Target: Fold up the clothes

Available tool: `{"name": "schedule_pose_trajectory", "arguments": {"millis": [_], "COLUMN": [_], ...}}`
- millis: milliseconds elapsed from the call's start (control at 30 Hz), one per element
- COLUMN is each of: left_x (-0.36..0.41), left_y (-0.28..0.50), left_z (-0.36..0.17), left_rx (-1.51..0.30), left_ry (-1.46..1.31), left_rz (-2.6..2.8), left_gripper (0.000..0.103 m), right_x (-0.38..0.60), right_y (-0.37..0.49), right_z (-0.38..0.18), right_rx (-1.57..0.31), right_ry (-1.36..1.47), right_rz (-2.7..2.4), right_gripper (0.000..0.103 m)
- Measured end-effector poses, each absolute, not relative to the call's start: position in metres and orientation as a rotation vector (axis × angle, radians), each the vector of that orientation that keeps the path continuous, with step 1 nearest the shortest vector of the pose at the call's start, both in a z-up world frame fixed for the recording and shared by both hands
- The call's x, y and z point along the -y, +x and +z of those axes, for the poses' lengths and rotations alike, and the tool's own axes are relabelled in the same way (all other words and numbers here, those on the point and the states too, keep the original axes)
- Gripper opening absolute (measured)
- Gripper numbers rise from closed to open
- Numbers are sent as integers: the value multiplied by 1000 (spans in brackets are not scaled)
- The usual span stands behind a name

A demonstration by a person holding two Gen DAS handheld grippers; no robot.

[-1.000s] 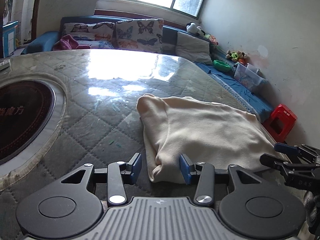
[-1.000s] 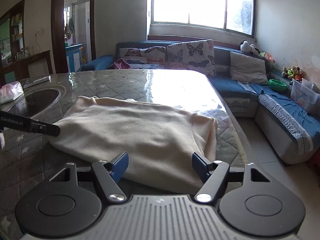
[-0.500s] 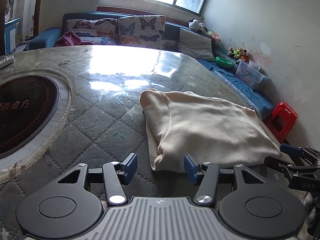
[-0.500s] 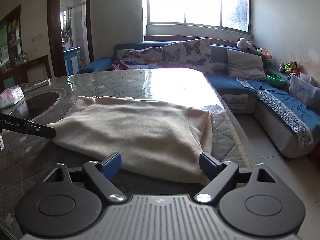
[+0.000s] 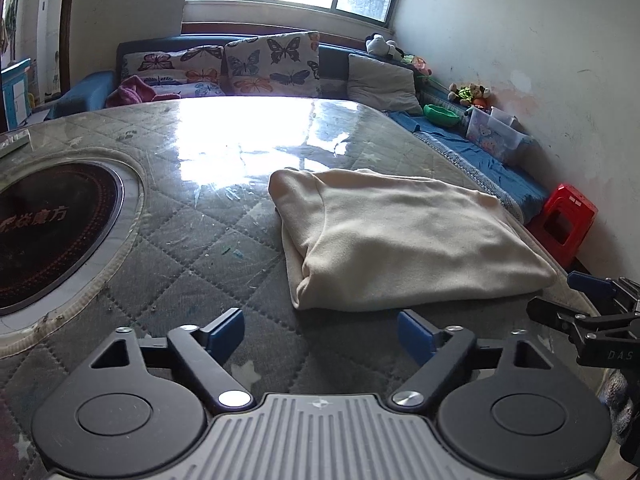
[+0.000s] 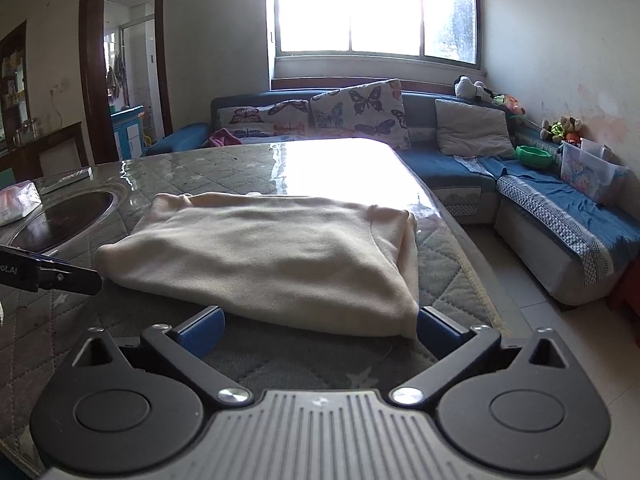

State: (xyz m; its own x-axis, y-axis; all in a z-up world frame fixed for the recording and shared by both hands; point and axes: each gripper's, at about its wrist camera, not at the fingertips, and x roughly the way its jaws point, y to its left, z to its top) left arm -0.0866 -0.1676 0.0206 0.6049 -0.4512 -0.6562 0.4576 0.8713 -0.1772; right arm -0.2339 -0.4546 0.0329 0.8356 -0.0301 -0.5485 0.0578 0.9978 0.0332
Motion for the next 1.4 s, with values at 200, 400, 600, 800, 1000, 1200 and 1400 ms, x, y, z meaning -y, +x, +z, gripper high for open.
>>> {"name": "schedule_pose_trajectory", "arguments": {"millis": [200,400,600,800,1000,1200,1400], "left_x": [171,172,173,172,173,174,175], "left_y": [-100,-110,-118,-125,-131,-135,-140], "left_z": [24,23,23,23,23,21,20], "left_rx": [-727,-718,-710,-695,-696,-703,-704], "left_ry": [48,72,85,85,91,96,114], "left_rz": [-540,-543,-545,-545,-552,-553,-566], "left_gripper": [103,103,103,103,103,103,103], "right_x": [452,446,443,442,437,436,432], "right_y": [-241,-248,-256,-263,-267,-270,-272], "right_z": [32,28,25,21,15,13,12], "right_rx": [-584,-603,-598,-601,-625,-632,-644], "right_ry": [72,66,65,114,103,106,80], "right_rz": [-49,-47,-44,-45,-57,-67,-59], "right_gripper": [103,103,103,103,103,103,103]}}
